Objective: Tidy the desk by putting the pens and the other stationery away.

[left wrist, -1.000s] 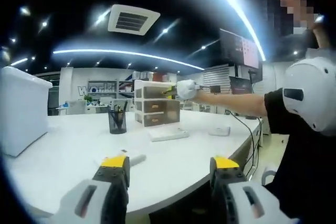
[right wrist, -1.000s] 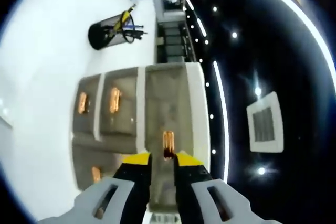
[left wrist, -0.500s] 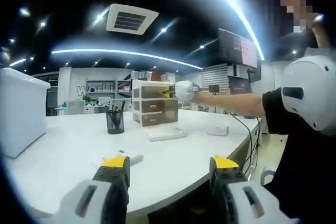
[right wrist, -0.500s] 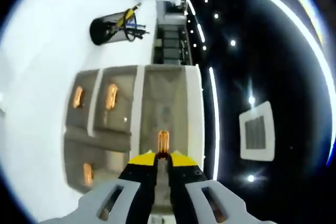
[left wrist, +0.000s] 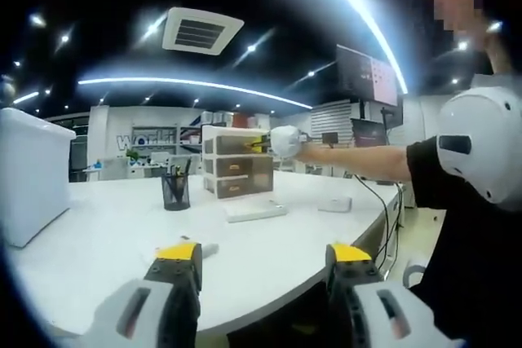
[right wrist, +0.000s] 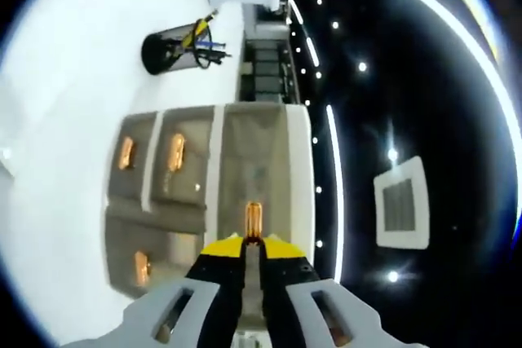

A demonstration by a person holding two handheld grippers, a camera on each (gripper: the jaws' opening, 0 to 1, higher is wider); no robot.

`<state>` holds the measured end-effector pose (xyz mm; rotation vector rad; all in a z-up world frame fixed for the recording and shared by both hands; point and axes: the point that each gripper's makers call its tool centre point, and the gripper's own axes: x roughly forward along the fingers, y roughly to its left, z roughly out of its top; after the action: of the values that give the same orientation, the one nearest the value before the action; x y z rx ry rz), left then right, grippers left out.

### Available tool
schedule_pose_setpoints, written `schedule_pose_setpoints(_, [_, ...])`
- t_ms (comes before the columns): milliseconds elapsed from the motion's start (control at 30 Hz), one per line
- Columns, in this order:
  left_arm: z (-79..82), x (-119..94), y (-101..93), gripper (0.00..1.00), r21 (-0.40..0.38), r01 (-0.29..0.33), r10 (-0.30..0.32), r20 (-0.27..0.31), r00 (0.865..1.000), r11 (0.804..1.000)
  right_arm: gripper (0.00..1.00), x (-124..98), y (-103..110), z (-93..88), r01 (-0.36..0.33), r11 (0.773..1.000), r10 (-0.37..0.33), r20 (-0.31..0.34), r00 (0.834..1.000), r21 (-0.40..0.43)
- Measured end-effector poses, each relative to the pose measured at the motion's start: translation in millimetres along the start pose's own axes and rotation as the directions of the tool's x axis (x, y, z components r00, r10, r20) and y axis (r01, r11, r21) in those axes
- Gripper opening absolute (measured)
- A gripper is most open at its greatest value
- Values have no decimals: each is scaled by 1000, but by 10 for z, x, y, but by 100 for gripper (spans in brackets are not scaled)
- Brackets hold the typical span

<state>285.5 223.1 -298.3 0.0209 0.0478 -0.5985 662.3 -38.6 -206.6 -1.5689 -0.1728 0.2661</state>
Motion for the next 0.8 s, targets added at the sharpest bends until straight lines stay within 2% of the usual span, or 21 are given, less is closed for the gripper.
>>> schedule_pose_setpoints(233, [28,-2,-29,61,3,5,-5,4,1000,1000,5,-33,0,6,-1,1000,1,6,1000,10])
schedule_pose_setpoints(800, [53,69,-145,61,1,39,-39,8,999,999,5,-280,-6,78,6,1000,-6,33,999,20])
